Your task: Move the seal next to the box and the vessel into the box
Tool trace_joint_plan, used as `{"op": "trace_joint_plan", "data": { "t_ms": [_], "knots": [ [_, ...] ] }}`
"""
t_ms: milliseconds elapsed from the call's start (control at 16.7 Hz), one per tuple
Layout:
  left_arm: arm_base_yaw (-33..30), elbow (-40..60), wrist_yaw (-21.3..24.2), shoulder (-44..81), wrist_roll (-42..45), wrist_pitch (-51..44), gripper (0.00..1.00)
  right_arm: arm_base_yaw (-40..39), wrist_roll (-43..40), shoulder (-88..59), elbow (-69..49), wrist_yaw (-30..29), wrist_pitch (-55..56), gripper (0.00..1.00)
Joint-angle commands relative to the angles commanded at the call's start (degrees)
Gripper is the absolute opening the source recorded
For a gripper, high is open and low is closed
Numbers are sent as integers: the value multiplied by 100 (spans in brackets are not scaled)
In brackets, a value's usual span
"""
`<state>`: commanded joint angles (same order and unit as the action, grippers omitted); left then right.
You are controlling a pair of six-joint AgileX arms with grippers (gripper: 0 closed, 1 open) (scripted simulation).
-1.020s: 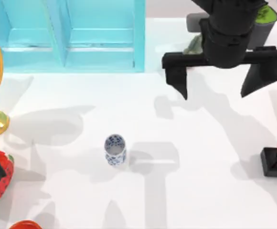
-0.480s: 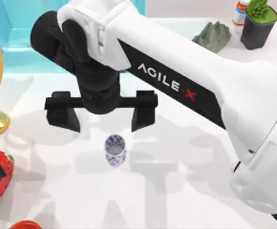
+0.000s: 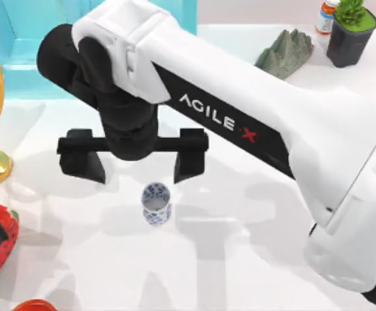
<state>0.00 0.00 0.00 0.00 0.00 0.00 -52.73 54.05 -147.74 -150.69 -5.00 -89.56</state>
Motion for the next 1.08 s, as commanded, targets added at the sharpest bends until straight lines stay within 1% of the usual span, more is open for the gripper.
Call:
{"op": "trace_joint_plan", "data": {
  "t_ms": [120, 480, 600, 840, 1080],
  "knots": [
    [0, 0, 0, 0, 0, 0, 100, 7, -17, 52, 333, -2, 321, 100],
    [0, 0, 0, 0, 0, 0, 100, 37, -47, 228, 1995, 3, 1750, 100],
    [0, 0, 0, 0, 0, 0, 100, 38, -48, 247, 2205, 3, 1956, 100],
    [0, 0, 0, 0, 0, 0, 100, 38, -48, 248, 2221, 3, 1971, 100],
    [0, 0, 0, 0, 0, 0, 100, 38, -48, 248, 2221, 3, 1971, 70]
  ]
}}
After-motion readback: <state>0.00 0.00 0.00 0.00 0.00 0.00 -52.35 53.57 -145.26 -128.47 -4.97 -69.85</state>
